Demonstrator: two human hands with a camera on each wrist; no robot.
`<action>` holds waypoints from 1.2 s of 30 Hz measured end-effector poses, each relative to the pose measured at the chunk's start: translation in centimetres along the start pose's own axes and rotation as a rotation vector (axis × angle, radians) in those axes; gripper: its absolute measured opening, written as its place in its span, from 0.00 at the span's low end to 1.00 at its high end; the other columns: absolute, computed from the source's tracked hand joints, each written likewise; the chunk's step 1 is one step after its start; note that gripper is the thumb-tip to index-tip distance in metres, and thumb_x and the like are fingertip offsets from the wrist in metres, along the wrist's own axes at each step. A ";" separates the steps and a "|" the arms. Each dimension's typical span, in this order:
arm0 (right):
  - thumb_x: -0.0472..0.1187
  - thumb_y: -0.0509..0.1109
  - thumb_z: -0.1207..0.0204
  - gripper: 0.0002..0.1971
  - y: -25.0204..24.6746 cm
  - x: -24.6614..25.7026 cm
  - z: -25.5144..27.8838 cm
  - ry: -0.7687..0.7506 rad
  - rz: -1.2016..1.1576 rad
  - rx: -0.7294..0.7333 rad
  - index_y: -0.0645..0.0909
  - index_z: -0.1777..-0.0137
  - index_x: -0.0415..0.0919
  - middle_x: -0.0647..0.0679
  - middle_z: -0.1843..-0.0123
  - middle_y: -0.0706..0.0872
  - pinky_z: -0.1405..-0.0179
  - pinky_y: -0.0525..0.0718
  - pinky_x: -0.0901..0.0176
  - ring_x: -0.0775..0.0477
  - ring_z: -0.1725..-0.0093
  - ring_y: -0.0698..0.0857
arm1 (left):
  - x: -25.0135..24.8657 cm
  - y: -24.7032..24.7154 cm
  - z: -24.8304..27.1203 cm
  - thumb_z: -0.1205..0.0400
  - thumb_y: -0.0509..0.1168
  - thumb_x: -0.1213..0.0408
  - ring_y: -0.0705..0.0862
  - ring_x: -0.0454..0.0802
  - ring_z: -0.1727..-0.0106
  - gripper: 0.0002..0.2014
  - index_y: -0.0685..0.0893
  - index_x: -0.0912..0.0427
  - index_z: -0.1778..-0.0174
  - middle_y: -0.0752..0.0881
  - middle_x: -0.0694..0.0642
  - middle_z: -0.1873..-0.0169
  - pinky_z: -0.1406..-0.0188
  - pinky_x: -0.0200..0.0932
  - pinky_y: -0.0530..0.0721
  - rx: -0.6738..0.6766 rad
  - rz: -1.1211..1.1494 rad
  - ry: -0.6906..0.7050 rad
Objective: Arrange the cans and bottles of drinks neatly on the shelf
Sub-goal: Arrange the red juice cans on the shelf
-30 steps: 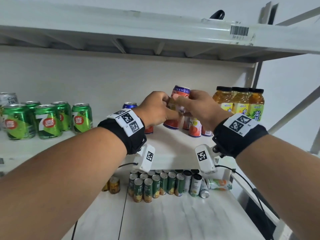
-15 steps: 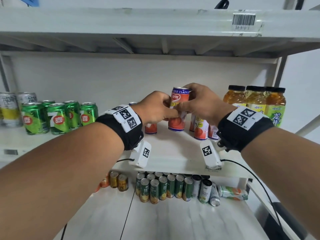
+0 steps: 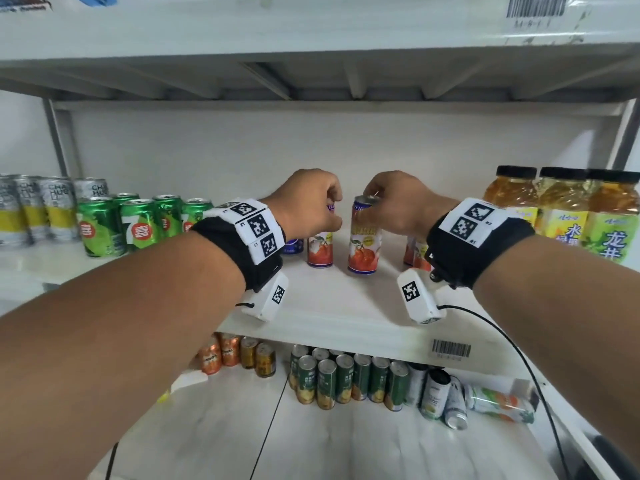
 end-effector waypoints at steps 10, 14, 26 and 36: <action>0.58 0.82 0.30 0.23 3.6 -0.1 -3.7 0.017 0.082 0.061 0.86 0.41 0.45 0.50 0.49 0.85 0.61 0.79 0.57 0.47 0.51 0.83 | 2.7 -1.0 -2.3 0.20 0.78 0.54 0.80 0.44 0.42 0.20 0.88 0.55 0.34 0.87 0.50 0.38 0.44 0.38 0.74 -0.005 -0.152 0.058; 0.61 0.82 0.28 0.31 2.5 0.6 -3.0 -0.039 0.201 0.063 0.84 0.32 0.43 0.48 0.43 0.85 0.48 0.81 0.55 0.45 0.44 0.82 | 1.4 -0.7 -2.8 0.16 0.74 0.50 0.83 0.46 0.38 0.15 0.92 0.52 0.37 0.86 0.46 0.42 0.43 0.40 0.75 0.039 -0.120 0.089; 0.54 0.72 0.20 0.17 -4.6 -4.8 2.9 0.126 0.625 0.106 0.88 0.40 0.43 0.44 0.46 0.89 0.53 0.85 0.52 0.40 0.47 0.86 | -8.2 4.5 -4.8 0.14 0.69 0.48 0.79 0.52 0.26 0.20 0.87 0.50 0.28 0.84 0.50 0.27 0.38 0.43 0.73 0.200 -0.182 0.314; 0.51 0.77 0.24 0.18 -6.1 -4.5 4.7 0.091 0.453 -0.002 0.86 0.35 0.51 0.51 0.48 0.86 0.64 0.75 0.58 0.47 0.52 0.82 | -9.6 5.4 -3.3 0.19 0.76 0.52 0.84 0.53 0.35 0.20 0.89 0.55 0.33 0.86 0.51 0.38 0.35 0.48 0.83 0.218 -0.073 0.353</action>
Point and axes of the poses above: each hand's wrist, its own z-axis away from the middle knuckle, its own y-axis out of the palm, x = y × z, the point moved 8 cm from there along -z, towards the middle knuckle
